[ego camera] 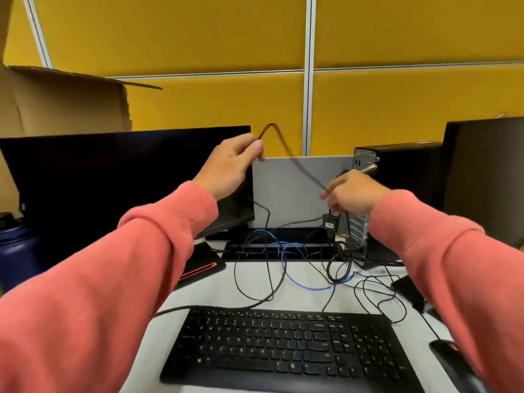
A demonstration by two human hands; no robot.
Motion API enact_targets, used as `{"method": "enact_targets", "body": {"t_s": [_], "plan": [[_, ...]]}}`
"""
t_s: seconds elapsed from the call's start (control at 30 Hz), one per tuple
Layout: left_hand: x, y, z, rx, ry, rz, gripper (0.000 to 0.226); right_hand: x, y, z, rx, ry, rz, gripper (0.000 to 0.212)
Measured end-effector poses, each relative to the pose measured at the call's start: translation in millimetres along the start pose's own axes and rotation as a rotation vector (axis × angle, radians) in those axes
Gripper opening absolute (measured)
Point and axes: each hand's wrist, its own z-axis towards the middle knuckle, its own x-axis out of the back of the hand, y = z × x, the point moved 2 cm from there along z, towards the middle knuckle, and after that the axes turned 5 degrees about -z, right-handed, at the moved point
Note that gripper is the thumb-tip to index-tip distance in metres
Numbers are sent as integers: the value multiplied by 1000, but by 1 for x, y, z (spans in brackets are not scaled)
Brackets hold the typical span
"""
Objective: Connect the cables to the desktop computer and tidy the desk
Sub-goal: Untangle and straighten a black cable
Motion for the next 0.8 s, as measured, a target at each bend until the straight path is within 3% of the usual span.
{"method": "enact_targets", "body": {"t_s": [0.07, 0.13, 0.17, 0.23, 0.3, 0.4, 0.6, 0.67, 0.73, 0.8], "plan": [[-5, 22, 10, -119, -96, 179, 33, -5, -12, -4, 105, 37, 3, 50], [-13, 35, 16, -176, -189, 320, 31, -1, -37, -10, 276, 74, 182, 73], [-17, 41, 18, -190, -218, 335, 31, 4, -49, -13, 328, 42, 336, 72], [-20, 46, 21, -184, -236, 260, 34, 12, -68, -20, 342, -93, 659, 41], [-15, 45, 24, -166, -235, 133, 34, 25, -73, -28, 333, -164, 664, 14], [-3, 22, 19, -100, -226, 59, 40, 47, -65, -26, 357, -118, 732, 34], [-2, -21, -12, 101, -162, -116, 35, 73, -26, -1, 286, 322, 1356, 36], [-5, -19, -9, 100, -87, -165, 34, 68, -12, 6, 200, 381, 1328, 36], [-1, -6, 5, 58, 12, -183, 33, 52, 3, 11, 70, 347, 985, 35], [9, 18, 24, -71, 103, -89, 33, 29, 12, 13, -17, 194, 575, 26]]}}
